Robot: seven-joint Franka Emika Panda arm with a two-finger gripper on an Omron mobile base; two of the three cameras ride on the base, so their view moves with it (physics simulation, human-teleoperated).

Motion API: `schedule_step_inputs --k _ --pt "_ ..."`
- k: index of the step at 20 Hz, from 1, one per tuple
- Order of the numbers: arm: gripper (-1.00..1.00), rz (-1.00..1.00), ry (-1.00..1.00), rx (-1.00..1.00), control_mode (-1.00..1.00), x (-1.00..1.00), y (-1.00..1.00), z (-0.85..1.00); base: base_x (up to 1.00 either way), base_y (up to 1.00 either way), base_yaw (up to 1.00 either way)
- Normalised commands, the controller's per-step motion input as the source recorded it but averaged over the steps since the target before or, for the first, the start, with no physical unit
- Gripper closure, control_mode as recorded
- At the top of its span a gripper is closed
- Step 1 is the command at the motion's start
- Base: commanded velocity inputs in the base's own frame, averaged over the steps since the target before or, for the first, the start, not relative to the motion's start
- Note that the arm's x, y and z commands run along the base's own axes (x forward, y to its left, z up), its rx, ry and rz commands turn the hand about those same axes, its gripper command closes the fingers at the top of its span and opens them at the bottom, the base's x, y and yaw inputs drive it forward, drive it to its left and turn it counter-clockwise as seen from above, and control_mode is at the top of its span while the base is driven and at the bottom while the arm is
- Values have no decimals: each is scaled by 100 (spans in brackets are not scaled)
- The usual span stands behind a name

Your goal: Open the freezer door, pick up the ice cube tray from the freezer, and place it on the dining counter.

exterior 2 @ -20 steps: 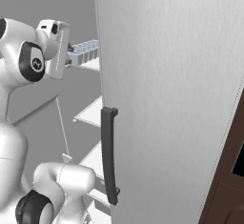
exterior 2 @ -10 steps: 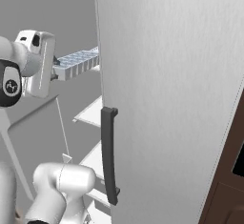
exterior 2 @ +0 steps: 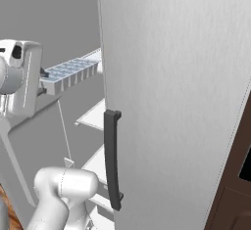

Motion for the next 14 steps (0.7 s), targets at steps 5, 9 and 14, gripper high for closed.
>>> schedule_step_inputs --k 5,9,14 --pt "100 0 1 0 100 -39 0 3 -16 0 0" --pt "100 0 0 0 100 0 0 0 -86 0 -16" --pt "100 0 0 0 100 0 0 0 -73 -4 -40"
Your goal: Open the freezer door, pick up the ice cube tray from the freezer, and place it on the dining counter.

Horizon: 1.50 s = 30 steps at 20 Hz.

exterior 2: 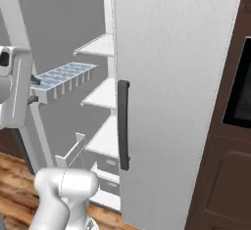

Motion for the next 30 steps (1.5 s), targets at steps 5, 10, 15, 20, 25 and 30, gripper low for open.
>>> schedule_step_inputs --k 5,10,15,20,25,30 --pt "100 0 0 0 100 0 0 0 -12 -45 -78" --pt "100 0 0 0 100 0 0 0 0 -33 -88" --pt "100 0 0 0 100 0 0 0 0 -15 -95" --pt "100 0 0 0 100 0 0 0 0 -2 -98" --pt "100 0 0 0 100 0 0 0 0 0 -100" --pt "100 0 0 0 100 0 0 0 0 0 -100"
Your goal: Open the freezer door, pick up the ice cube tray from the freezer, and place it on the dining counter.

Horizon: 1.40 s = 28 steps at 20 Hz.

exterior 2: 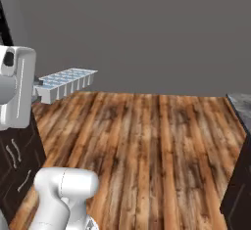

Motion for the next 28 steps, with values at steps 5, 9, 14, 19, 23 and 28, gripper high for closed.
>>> schedule_step_inputs --k 5,9,14,19,23,28 --pt "100 0 0 0 100 0 0 0 1 1 -97" --pt "100 0 0 0 100 0 0 0 17 9 -88" --pt "100 0 0 0 100 0 0 0 61 45 -74" --pt "100 0 0 0 100 0 0 0 90 66 -64" --pt "100 0 0 0 100 0 0 0 99 71 -58" --pt "100 0 0 0 100 0 0 0 87 79 -54"
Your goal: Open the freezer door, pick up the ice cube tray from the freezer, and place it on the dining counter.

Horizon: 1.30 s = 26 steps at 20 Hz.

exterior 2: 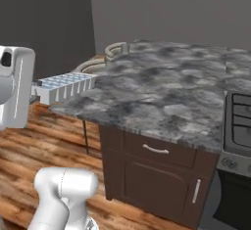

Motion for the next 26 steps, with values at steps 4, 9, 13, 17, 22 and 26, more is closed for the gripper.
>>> schedule_step_inputs --k 4,9,13,17,22,26 --pt "100 0 0 0 100 0 0 0 72 61 -47" --pt "100 0 0 0 100 0 0 0 64 29 -26" --pt "100 0 0 0 100 0 0 0 66 14 -5" --pt "100 0 0 0 100 0 0 0 45 19 13" --pt "100 0 0 0 100 0 0 0 57 6 27" --pt "100 0 0 0 100 0 0 0 70 0 24"
